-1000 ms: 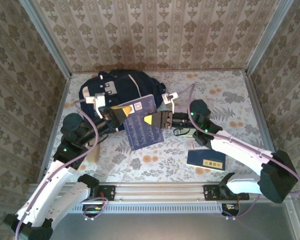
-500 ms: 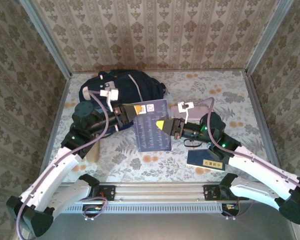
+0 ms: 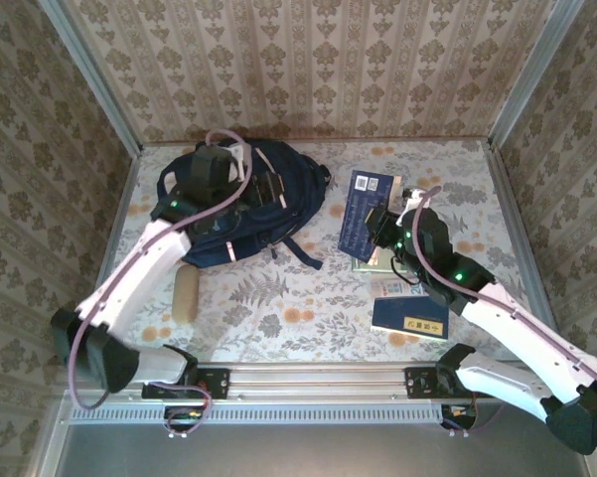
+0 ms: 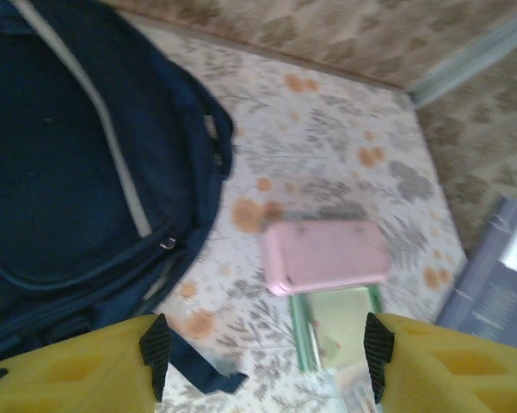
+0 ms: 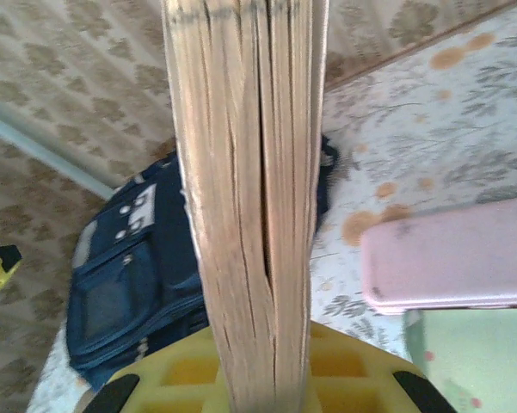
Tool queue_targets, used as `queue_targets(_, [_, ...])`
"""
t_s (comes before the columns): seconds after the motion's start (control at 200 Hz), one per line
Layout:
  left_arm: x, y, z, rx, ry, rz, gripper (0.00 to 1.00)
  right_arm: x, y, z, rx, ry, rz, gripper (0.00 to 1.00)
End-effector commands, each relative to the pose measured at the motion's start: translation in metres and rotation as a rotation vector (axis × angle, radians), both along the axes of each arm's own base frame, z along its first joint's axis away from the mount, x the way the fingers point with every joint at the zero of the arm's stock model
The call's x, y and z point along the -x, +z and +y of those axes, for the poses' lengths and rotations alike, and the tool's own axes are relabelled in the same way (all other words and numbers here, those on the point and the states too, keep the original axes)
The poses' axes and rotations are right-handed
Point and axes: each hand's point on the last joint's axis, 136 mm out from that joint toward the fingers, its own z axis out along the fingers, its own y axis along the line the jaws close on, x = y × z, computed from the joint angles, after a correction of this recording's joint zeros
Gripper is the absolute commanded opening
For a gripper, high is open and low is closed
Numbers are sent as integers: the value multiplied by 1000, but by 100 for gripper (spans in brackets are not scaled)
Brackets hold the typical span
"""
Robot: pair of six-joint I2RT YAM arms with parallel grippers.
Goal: Pack books, pencil case, and school supplies into a backpack
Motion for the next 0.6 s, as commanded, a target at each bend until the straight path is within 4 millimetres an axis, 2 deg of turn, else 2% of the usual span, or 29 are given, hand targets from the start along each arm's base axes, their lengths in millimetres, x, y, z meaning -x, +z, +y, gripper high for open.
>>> queue_targets(0.0, [-40, -15, 19, -11, 94, 67, 63, -14, 6, -17, 20, -92, -61, 0])
queue_targets(0.15, [-97, -48, 15, 92, 93, 141, 62, -24, -6, -18, 45, -74, -74, 0])
queue_targets(0.315, [-153, -68, 5, 148, 71, 167, 60, -34, -25, -23, 21, -80, -63, 0])
queue_targets(0.455, [-185, -84, -5, 189, 77, 178, 56, -38, -45, -25, -4, -76, 13, 0])
queue_targets(0.595, [-202, -111, -4, 185, 115, 238, 53, -40, -54, -21, -27, -57, 43, 0])
